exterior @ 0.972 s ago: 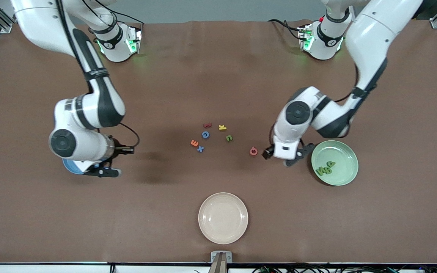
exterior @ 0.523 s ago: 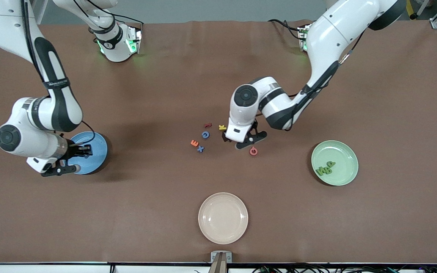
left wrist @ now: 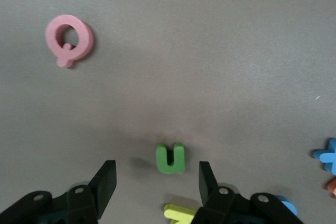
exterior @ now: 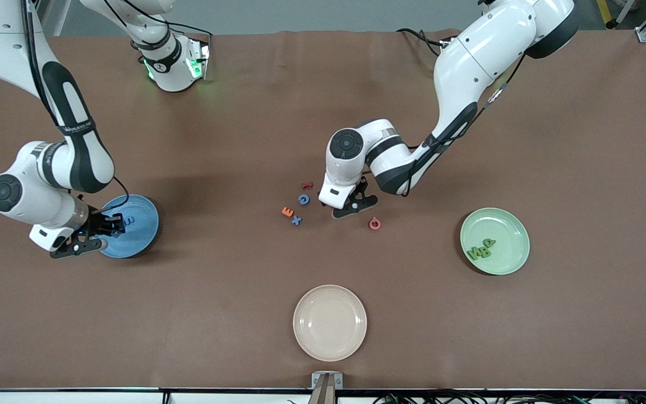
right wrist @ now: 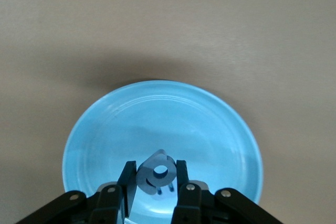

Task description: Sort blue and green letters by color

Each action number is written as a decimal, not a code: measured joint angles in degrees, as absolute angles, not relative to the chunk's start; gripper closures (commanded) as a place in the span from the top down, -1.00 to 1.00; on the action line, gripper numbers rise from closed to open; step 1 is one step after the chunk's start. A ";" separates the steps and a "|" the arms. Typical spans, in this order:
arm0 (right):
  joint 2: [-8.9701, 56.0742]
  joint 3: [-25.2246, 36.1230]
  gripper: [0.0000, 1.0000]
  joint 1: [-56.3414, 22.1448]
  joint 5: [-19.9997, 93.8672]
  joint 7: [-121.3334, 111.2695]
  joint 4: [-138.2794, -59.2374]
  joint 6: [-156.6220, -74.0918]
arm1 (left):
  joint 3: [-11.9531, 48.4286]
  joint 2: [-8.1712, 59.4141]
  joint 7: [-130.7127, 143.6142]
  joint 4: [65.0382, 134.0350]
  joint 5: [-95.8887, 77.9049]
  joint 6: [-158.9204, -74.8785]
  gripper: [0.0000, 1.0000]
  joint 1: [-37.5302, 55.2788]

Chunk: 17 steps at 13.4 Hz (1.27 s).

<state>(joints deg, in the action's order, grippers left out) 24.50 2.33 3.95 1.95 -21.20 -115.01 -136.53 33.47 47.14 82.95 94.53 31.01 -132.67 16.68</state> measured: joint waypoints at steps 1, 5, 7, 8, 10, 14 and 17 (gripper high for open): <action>24.51 2.13 -0.67 3.48 1.96 -21.16 -115.76 -137.17 | 33.46 47.47 82.89 94.45 31.10 -133.09 0.23 16.67; 24.58 1.96 0.43 1.68 1.96 -20.78 -117.40 -138.45 | 32.49 47.87 82.25 94.10 31.16 -133.41 0.08 16.78; 24.58 1.98 0.64 1.60 1.96 -20.77 -117.55 -138.49 | 31.78 48.06 82.09 93.78 31.16 -133.66 0.06 16.92; 24.57 2.00 0.64 1.60 1.96 -20.77 -117.56 -138.48 | 31.74 48.28 82.09 93.48 31.16 -133.67 0.06 17.08; 24.57 1.93 0.65 1.49 1.99 -20.24 -117.55 -138.43 | 31.68 48.66 82.09 92.87 31.16 -133.67 0.06 17.49; 24.26 1.49 0.64 -4.13 2.01 -8.75 -116.95 -135.72 | 31.55 49.18 82.12 92.14 31.17 -133.67 -0.01 18.13; 24.22 1.09 0.64 -13.14 2.05 7.73 -114.69 -132.61 | 31.30 49.54 82.18 91.88 31.25 -133.52 -0.36 18.65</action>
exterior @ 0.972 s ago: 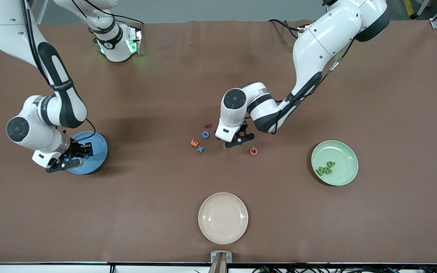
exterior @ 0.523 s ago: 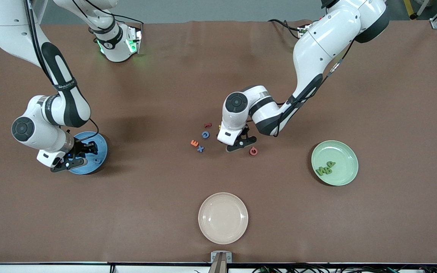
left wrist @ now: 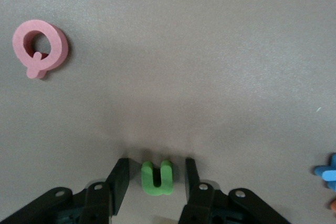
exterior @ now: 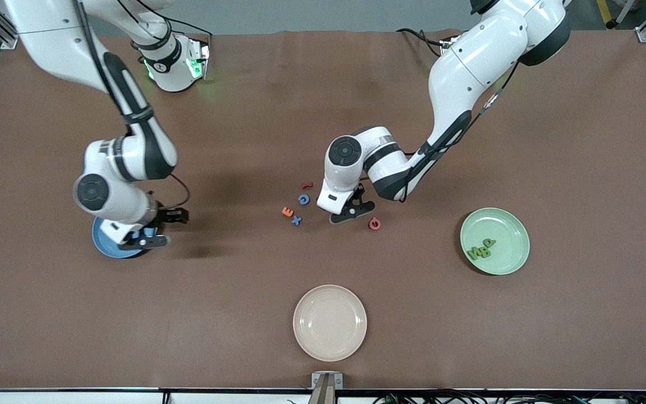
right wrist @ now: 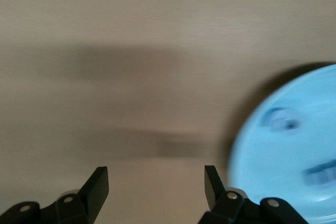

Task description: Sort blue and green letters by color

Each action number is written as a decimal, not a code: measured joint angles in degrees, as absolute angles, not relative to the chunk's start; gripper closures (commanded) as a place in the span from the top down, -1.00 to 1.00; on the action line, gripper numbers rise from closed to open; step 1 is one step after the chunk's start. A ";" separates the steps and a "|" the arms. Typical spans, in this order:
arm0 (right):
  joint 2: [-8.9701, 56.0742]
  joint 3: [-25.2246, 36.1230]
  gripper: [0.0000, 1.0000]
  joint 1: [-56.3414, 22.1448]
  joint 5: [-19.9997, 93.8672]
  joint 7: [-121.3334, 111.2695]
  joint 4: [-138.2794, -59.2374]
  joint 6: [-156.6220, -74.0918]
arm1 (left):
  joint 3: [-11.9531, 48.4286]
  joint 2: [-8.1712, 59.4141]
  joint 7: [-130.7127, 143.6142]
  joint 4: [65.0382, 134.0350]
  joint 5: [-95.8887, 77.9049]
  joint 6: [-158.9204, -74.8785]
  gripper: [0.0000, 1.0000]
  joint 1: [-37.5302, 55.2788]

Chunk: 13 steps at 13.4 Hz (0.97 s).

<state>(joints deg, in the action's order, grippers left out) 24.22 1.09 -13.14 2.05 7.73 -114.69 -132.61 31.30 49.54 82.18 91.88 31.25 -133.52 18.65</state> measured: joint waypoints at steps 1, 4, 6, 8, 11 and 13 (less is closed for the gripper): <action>24.22 1.04 0.64 -16.35 2.06 13.24 -113.68 -132.48 | 31.23 49.49 82.18 91.82 31.25 -133.37 -0.61 18.65; 25.22 0.94 0.64 -23.78 4.14 25.80 -109.91 -132.04 | 31.05 49.31 82.18 91.59 31.28 -133.10 -1.00 18.66; 28.26 0.94 0.64 -27.48 7.00 31.39 -105.73 -132.03 | 30.43 49.16 82.15 91.07 31.51 -132.40 -1.00 18.45; 32.52 0.95 0.64 -30.34 7.72 36.55 -101.01 -132.07 | 30.23 47.73 81.83 90.18 31.76 -129.45 -0.99 17.44; 38.30 0.96 0.64 -33.55 7.82 41.60 -94.21 -132.11 | 30.20 42.55 76.03 89.95 31.84 -123.16 -0.98 13.43; 41.53 0.98 0.64 -35.00 7.82 43.51 -90.68 -132.09 | 30.19 39.47 69.72 90.38 31.84 -121.19 -0.97 9.34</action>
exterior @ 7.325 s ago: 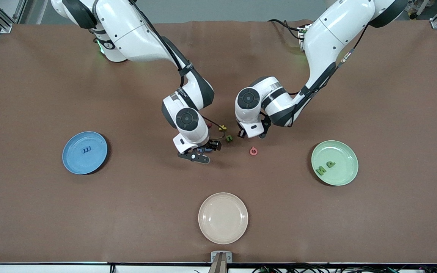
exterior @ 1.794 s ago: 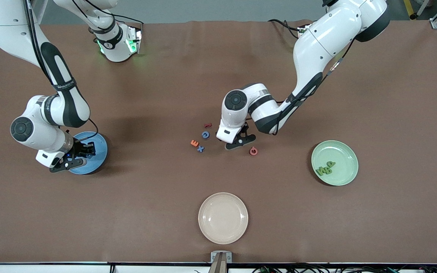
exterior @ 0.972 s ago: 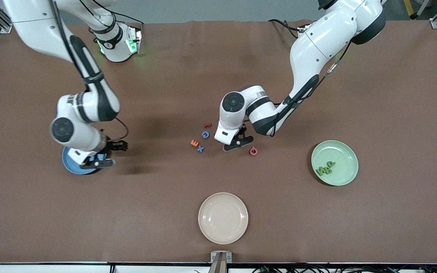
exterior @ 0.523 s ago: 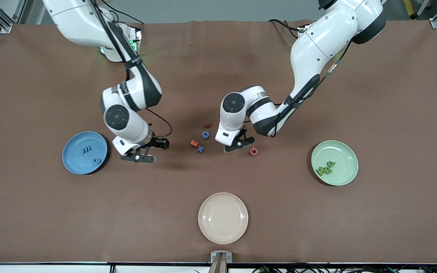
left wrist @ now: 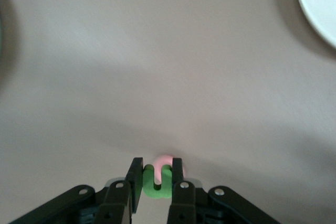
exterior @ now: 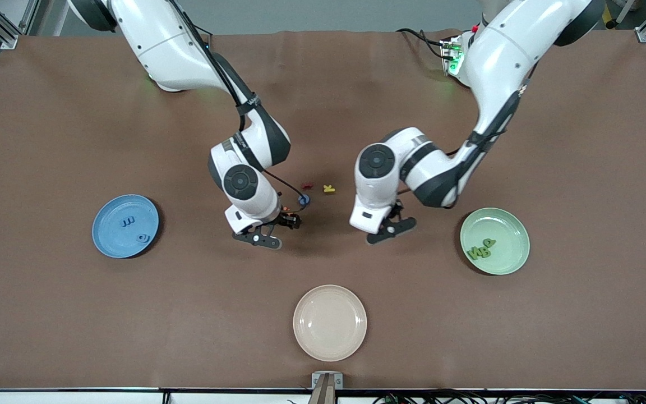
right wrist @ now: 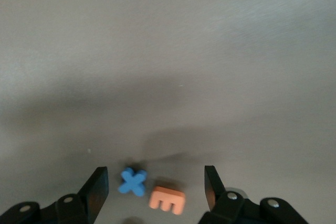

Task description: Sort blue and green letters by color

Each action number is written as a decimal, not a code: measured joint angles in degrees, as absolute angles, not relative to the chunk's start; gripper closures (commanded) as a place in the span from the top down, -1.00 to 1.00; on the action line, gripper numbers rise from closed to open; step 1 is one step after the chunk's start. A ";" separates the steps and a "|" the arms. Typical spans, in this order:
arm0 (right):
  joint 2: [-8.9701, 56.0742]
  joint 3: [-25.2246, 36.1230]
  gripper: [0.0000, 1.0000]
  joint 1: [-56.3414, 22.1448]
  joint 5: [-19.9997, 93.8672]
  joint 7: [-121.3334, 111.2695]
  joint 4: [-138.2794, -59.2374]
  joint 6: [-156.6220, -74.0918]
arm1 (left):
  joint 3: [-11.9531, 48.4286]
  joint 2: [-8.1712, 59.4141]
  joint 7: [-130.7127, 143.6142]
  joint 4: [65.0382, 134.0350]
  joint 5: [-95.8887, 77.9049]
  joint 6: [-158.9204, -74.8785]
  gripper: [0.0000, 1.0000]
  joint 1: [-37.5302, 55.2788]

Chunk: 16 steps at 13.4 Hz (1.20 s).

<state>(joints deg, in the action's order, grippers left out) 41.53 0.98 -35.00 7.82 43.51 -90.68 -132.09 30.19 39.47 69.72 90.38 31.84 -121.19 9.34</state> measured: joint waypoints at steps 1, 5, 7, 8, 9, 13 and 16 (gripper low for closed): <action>42.91 0.99 0.64 -35.53 7.82 43.91 -89.44 -132.10 | 30.27 38.36 66.15 90.81 31.82 -121.01 -0.97 6.80; 45.62 1.01 0.63 -37.00 7.82 44.16 -86.79 -132.13 | 32.30 36.77 51.68 94.82 31.81 -120.69 -0.96 -5.20; 45.97 1.01 0.55 -37.55 7.82 44.18 -86.59 -132.12 | 33.80 36.77 43.70 96.61 31.81 -120.70 -0.95 -12.05; 46.17 1.01 0.52 -37.71 7.82 44.15 -86.54 -132.12 | 34.36 36.76 40.20 97.22 31.80 -120.71 -0.94 -15.18; 46.43 1.01 0.48 -37.83 7.82 44.15 -86.46 -132.12 | 34.65 36.77 37.39 97.68 31.81 -120.71 -0.94 -17.83; 47.00 1.01 0.09 -38.15 7.80 44.00 -86.10 -132.13 | 34.89 37.62 33.72 98.65 31.80 -120.86 -0.51 -22.00; 46.96 1.07 -0.14 -38.40 7.75 43.37 -85.89 -131.94 | 35.18 38.36 33.80 98.84 31.80 -120.98 1.00 -21.60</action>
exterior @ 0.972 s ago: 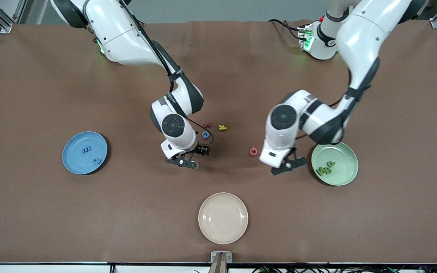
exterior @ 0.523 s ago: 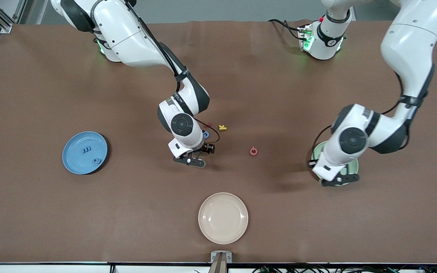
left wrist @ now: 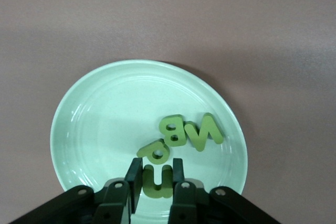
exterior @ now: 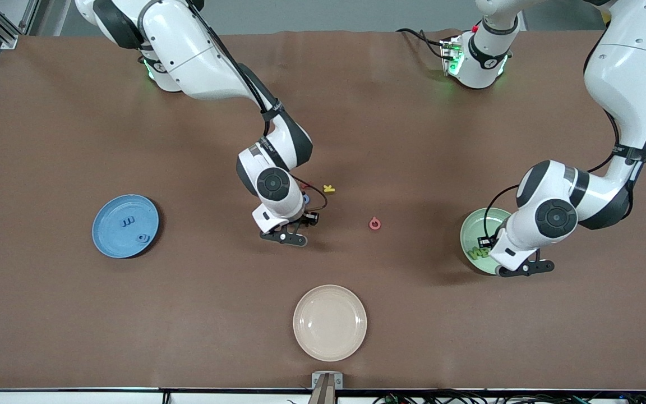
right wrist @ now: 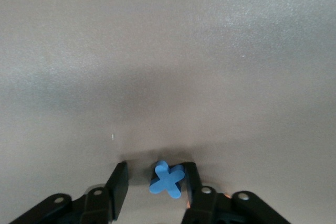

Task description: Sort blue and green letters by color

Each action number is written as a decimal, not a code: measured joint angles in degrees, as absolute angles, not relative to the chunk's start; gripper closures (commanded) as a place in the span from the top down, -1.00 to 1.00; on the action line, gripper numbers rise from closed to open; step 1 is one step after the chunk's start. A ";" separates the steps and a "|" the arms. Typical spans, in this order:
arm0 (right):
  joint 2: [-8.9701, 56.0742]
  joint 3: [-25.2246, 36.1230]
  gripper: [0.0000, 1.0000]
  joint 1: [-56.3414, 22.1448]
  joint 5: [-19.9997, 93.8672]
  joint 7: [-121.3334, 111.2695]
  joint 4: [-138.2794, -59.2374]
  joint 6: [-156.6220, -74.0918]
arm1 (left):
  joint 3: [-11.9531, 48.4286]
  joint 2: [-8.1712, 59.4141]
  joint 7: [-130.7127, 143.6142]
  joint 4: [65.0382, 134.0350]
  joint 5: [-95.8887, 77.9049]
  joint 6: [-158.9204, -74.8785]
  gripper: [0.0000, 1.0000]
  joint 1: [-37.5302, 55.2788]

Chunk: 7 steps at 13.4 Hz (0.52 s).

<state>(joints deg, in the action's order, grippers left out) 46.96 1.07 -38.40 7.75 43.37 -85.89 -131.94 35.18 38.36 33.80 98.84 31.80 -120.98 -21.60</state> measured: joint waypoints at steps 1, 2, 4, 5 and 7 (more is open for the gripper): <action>46.97 1.07 -0.19 -38.43 7.75 43.28 -85.88 -131.94 | 35.18 38.38 33.83 98.83 31.80 -121.07 1.00 -21.61; 46.92 1.16 -0.28 -38.45 7.72 43.24 -85.84 -131.76 | 35.18 38.38 33.83 98.73 31.80 -121.16 1.00 -21.66; 46.92 1.19 -0.45 -38.47 7.72 43.18 -85.79 -131.70 | 35.20 38.35 33.83 97.92 31.80 -121.25 1.00 -21.71; 46.92 1.20 -0.53 -38.47 7.72 43.17 -85.74 -131.69 | 35.27 38.23 33.83 96.96 31.80 -121.28 1.00 -21.72; 46.91 1.20 -0.61 -38.51 7.72 43.13 -85.71 -131.68 | 35.56 37.11 33.83 94.61 31.80 -121.30 1.00 -21.79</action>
